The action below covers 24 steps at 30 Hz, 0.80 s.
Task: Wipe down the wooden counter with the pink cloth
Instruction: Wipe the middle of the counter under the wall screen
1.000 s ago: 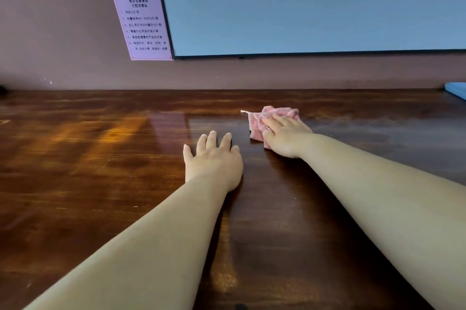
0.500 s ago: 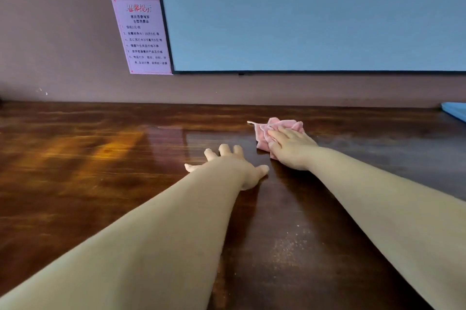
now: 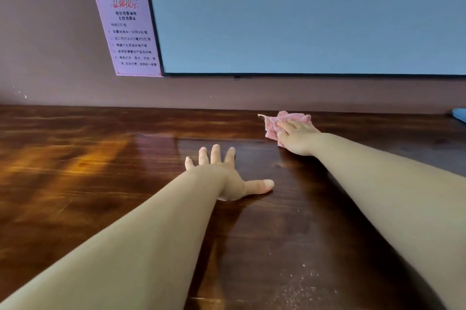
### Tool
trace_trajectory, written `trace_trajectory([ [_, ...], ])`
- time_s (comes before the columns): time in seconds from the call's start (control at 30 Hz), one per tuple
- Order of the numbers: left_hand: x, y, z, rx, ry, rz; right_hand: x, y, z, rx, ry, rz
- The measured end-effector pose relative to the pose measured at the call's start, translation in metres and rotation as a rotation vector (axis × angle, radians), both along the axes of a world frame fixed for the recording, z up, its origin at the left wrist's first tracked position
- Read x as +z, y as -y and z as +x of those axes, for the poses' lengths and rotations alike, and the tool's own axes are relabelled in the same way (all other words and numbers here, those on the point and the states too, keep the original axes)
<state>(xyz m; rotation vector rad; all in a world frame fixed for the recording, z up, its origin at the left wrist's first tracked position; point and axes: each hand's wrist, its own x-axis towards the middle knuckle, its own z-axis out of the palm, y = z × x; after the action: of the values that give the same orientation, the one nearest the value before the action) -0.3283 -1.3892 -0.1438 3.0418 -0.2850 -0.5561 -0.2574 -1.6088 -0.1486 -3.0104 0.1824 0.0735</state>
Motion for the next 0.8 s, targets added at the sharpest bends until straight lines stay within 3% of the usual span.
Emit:
trace_trajectory([
  [0.13, -0.013, -0.003, 0.001, -0.021, 0.116, -0.046, -0.011, 0.015, -0.004, 0.089, 0.016, 0.065],
  [0.33, -0.026, -0.006, -0.006, -0.049, 0.318, -0.095, 0.004, 0.019, 0.022, -0.072, 0.01, 0.055],
  [0.57, -0.031, -0.008, -0.005, -0.081, 0.36, -0.112, -0.008, 0.044, 0.004, 0.02, -0.004, 0.147],
  [0.8, -0.027, -0.009, -0.007, -0.073, 0.333, -0.117, 0.002, 0.04, 0.022, -0.146, 0.004, -0.008],
])
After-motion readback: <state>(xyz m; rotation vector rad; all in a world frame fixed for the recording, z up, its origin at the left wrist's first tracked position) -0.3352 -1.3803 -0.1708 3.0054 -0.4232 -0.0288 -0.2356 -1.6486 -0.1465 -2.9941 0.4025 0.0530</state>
